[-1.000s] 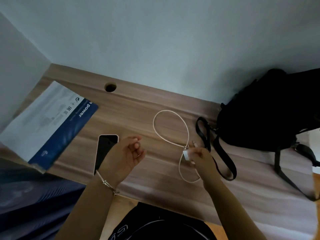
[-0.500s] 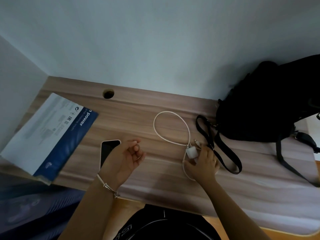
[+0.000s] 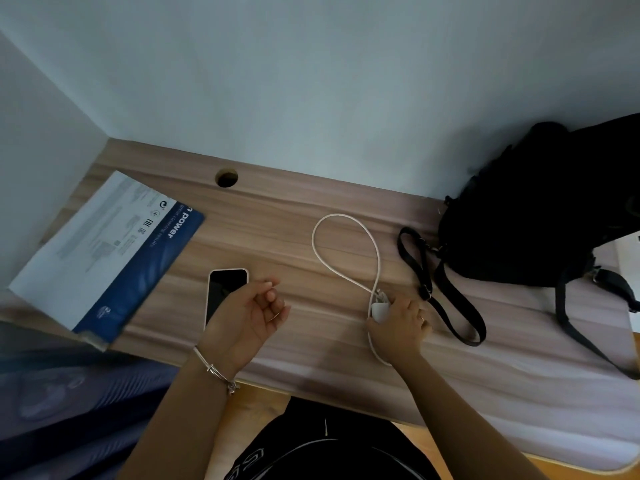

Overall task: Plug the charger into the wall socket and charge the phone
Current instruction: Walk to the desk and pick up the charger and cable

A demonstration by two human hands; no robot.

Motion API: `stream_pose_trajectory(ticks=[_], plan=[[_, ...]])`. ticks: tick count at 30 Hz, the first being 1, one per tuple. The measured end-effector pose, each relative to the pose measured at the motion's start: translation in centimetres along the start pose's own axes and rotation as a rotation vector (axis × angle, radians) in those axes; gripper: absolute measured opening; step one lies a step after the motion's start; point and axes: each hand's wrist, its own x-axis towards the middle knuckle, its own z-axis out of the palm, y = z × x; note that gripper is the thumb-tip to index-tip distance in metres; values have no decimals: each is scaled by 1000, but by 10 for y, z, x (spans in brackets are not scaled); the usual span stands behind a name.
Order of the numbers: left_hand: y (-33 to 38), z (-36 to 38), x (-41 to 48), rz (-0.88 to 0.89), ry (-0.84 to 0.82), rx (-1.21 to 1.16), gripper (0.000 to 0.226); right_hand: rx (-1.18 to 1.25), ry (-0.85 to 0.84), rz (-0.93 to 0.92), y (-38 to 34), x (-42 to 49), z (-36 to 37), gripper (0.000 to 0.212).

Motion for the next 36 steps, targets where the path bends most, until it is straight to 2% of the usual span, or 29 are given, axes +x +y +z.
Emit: stream_pose_trajectory(ticks=[5, 13, 18, 26, 33, 36], plan=[[-1, -2, -3, 6, 40, -5, 16, -9, 6, -98, 0, -4, 5, 50], [2, -11, -4, 25, 51, -36, 14, -68, -34, -189, 11, -13, 6, 69], [2, -14, -3, 21, 51, -33, 14, -157, -54, -221, 8, -11, 3, 62], [5, -18, -4, 20, 65, -30, 13, 2, -92, -281, 16, 2, -1, 50], [9, -29, -4, 46, 114, -29, 15, 102, -134, -240, 11, 4, -4, 57], [15, -41, -4, 71, 154, -10, 16, 203, -155, -218, -2, 1, -6, 48]])
